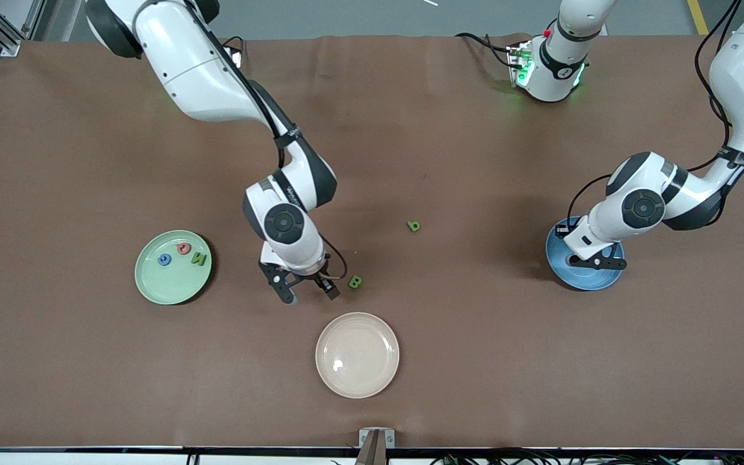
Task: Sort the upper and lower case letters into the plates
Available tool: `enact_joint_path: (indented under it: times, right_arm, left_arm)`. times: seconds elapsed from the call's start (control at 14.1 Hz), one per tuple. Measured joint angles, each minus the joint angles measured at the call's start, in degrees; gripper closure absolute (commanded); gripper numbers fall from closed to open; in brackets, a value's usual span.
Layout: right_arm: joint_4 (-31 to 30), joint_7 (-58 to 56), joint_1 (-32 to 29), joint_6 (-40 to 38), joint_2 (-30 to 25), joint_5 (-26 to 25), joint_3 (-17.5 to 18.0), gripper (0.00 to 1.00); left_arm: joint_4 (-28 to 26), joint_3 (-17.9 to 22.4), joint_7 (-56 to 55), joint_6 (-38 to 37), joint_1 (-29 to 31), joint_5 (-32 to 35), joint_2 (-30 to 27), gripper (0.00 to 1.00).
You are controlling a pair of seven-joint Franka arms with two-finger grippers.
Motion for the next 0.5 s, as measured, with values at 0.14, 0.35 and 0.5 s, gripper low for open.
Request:
enact_joint_path:
  times: [0.14,0.35,0.5]
  right_arm:
    - [2.58,-2.49,1.55,-0.88,1.91,-0.02,-0.03,0.0]
    - [6.84,-3.88,3.59,-3.62,4.93,-0.06,-0.09,0.0]
    - [11.23,-3.94,4.83,-6.59,7.46,-0.08,-0.19,0.01]
  left_arm:
    - [0.0,0.12,0.0,0.0,-0.02,0.0,0.0,0.77]
    - [0.02,0.12,0.02,0.02,-0.03,0.0,0.0,0.12]
    - [0.33,-0.03,0.05,0.04,-0.03,0.03,0.0,0.02]
